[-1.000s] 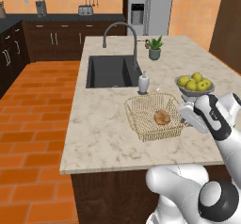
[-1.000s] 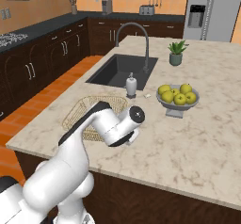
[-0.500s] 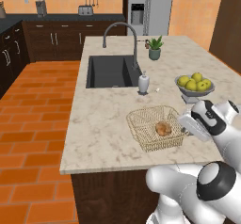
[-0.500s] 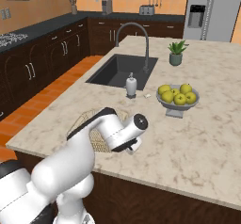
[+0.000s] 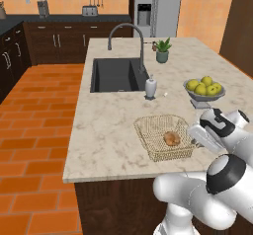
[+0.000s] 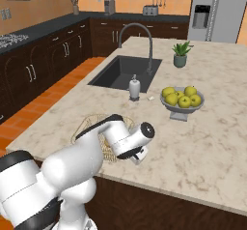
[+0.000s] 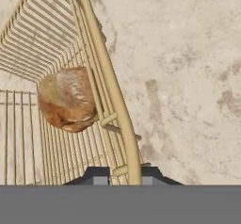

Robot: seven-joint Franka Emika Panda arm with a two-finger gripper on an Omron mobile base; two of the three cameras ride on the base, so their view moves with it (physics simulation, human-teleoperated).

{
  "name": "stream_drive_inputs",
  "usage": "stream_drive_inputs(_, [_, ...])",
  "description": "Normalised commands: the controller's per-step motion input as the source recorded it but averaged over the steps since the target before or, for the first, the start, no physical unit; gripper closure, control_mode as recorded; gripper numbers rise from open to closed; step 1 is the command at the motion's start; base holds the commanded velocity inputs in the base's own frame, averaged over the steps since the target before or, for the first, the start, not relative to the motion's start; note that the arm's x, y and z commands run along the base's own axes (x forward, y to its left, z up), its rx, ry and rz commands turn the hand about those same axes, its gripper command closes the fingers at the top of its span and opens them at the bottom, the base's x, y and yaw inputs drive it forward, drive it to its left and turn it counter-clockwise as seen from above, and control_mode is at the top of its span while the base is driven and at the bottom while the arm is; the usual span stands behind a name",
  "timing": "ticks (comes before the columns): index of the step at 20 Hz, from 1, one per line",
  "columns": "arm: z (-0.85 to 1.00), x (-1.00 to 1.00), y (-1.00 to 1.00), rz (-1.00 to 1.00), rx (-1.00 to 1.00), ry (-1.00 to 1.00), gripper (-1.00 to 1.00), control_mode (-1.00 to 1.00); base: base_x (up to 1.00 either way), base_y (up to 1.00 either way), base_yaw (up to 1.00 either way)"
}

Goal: Open the cabinet, pick up the bread from the cabinet and place it in the basket. Then move the basket to the dining counter.

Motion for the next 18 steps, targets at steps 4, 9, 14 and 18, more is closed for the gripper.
stream_drive_inputs(4, [-0.05, 0.11, 0.01, 0.00, 0.00, -0.06, -1.00, -1.00, 0.00, 0.00, 0.00])
stream_drive_inputs(9, [0.28, 0.00, 0.07, 0.00, 0.00, -0.12, -1.00, -1.00, 0.00, 0.00, 0.00])
stream_drive_inputs(14, [0.49, -0.05, 0.00, 0.00, 0.00, -0.13, -1.00, -1.00, 0.00, 0.00, 0.00])
stream_drive_inputs(18, [0.39, -0.21, 0.00, 0.00, 0.00, -0.08, -1.00, -1.00, 0.00, 0.00, 0.00])
